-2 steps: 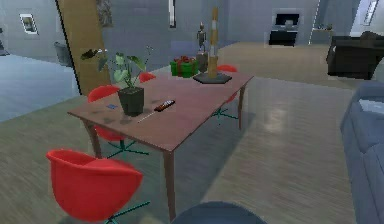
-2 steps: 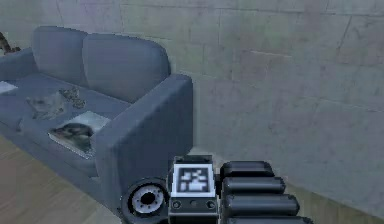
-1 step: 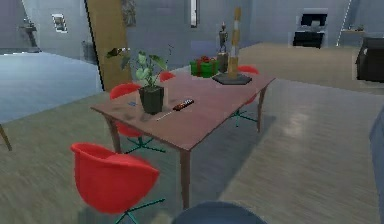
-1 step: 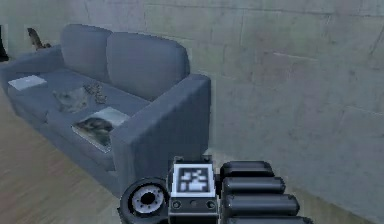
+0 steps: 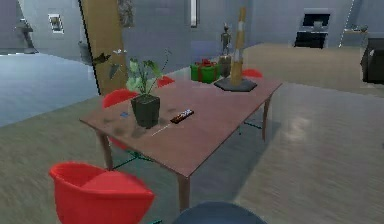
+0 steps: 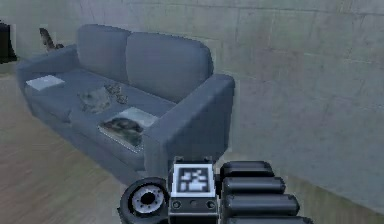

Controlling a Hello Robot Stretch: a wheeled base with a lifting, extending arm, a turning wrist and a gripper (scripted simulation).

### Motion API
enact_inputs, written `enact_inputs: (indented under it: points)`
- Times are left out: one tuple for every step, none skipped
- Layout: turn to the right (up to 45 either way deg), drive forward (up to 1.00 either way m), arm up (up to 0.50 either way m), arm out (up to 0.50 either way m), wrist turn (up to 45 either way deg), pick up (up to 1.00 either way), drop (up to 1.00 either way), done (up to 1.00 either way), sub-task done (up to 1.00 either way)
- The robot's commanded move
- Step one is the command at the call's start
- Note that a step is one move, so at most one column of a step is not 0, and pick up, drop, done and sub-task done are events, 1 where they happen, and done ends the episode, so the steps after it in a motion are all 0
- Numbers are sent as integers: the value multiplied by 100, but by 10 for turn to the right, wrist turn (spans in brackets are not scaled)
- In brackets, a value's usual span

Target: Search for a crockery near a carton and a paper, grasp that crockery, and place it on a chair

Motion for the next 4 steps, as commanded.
enact_inputs:
  points:
    - [-360,0,0,0,0,0,0,0,0]
    - [0,55,0,0,0,0,0,0,0]
    - [60,0,0,0,0,0,0,0,0]
    - [-60,0,0,0,0,0,0,0,0]
